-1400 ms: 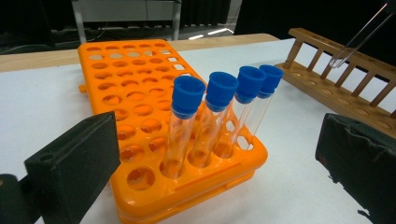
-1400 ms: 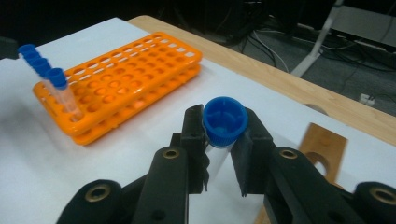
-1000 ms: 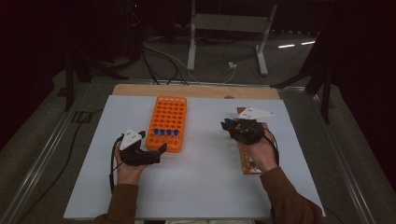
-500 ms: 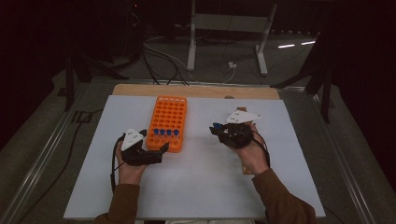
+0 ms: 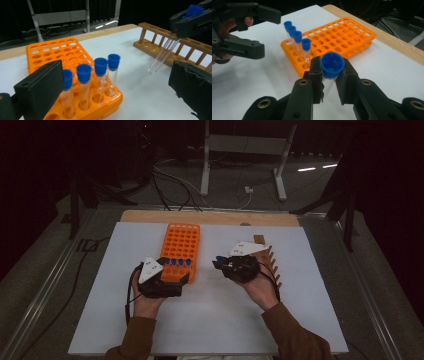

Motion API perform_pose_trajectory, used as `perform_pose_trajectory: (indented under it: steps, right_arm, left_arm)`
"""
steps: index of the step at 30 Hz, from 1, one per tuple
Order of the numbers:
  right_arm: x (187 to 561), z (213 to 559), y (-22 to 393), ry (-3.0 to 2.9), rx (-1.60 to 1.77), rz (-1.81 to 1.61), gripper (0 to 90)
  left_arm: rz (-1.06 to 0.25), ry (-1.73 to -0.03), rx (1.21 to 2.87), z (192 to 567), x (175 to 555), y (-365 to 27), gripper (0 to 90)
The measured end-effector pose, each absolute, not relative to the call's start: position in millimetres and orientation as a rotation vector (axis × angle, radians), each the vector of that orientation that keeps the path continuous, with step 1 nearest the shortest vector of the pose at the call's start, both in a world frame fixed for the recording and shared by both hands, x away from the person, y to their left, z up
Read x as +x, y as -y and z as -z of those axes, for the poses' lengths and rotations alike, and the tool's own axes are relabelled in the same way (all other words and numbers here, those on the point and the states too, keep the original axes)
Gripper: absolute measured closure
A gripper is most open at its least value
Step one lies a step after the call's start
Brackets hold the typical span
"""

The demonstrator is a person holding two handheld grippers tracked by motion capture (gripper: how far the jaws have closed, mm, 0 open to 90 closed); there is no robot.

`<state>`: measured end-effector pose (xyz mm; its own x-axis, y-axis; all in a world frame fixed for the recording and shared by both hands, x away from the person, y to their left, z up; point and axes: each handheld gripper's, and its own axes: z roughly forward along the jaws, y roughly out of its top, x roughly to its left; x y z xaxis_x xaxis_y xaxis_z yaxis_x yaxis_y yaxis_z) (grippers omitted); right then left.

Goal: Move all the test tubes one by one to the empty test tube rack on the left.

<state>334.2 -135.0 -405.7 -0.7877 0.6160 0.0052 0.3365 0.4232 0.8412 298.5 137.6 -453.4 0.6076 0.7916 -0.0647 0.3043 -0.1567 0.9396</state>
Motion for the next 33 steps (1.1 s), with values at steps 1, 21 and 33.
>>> perform_pose_trajectory:
  steps: [1,21,33]
  right_arm:
    - [334,406,133,-2.381,0.817,-1.302,76.5]
    - [326,407,100,-2.449,0.76,-1.344,76.4]
    - [323,409,90,-2.472,0.753,-1.383,76.4]
  left_arm:
    - [-0.555,-0.899,1.733,453,298,-136,1.3]
    - [-0.573,-0.772,1.824,453,290,-101,13.7]
    - [-0.564,-0.717,1.885,456,289,-95,65.2]
